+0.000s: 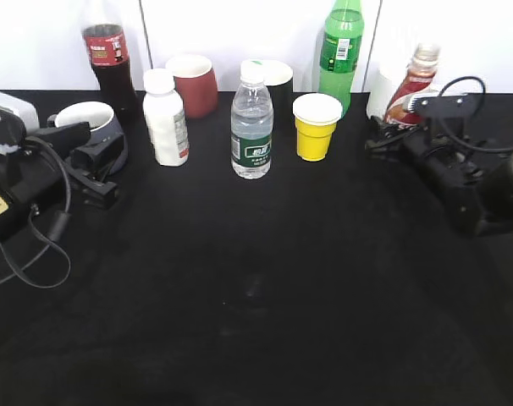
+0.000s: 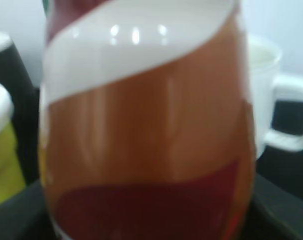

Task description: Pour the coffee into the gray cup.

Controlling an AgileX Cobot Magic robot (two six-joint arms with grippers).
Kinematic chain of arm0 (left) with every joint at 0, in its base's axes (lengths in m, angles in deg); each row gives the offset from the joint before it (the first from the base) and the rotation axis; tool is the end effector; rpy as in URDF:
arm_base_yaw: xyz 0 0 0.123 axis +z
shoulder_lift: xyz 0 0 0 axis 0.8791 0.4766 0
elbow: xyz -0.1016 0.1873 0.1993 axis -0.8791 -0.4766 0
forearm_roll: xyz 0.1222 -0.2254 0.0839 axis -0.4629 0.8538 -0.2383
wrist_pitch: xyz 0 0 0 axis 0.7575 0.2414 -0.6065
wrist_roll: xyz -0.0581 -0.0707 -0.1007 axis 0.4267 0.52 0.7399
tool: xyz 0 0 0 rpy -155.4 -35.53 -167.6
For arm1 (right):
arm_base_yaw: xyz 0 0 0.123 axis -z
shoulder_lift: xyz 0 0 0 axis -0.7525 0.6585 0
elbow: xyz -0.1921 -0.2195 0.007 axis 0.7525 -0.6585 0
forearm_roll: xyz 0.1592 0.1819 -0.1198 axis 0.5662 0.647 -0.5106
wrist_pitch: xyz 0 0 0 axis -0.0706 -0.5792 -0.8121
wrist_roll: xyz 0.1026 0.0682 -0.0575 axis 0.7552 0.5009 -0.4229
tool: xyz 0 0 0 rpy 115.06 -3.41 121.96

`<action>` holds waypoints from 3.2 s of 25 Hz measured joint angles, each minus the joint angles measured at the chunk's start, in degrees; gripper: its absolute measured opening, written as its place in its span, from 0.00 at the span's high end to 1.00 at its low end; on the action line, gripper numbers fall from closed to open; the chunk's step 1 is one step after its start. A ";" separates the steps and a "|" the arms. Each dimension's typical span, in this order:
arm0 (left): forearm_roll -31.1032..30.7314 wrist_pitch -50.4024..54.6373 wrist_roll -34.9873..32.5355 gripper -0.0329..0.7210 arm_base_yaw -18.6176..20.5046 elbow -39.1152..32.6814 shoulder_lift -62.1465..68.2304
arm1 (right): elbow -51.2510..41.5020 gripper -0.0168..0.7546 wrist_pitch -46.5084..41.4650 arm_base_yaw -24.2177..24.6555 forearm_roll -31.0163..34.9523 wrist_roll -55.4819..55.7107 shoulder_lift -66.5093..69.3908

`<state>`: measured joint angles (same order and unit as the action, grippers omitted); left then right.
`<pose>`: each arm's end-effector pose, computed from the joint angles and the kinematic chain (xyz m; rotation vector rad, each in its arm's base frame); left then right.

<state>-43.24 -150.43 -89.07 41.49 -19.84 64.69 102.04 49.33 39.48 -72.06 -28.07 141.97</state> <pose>0.3084 -0.1230 0.1385 0.4286 1.6323 -0.2494 0.4708 0.0800 0.0342 -0.1300 1.6850 0.1580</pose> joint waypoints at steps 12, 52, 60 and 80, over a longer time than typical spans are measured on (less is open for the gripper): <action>-1.30 0.04 0.00 0.45 0.00 0.00 0.00 | -2.79 0.16 2.26 0.05 -2.14 -1.59 1.02; 6.53 134.23 6.02 0.26 -0.02 17.91 -77.08 | -12.81 0.24 -128.62 -0.78 4.27 0.47 -105.00; 3.43 128.15 6.02 0.26 -0.02 7.14 -84.93 | -29.38 0.24 -128.86 -0.78 -1.12 1.58 -118.46; 3.38 125.77 6.02 0.26 -0.02 5.61 -84.93 | -31.24 0.24 -124.19 -0.78 -1.01 1.58 -118.46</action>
<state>-39.86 -24.66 -83.05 41.48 -14.23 -20.24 70.80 -74.86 38.70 -73.07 -26.49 23.50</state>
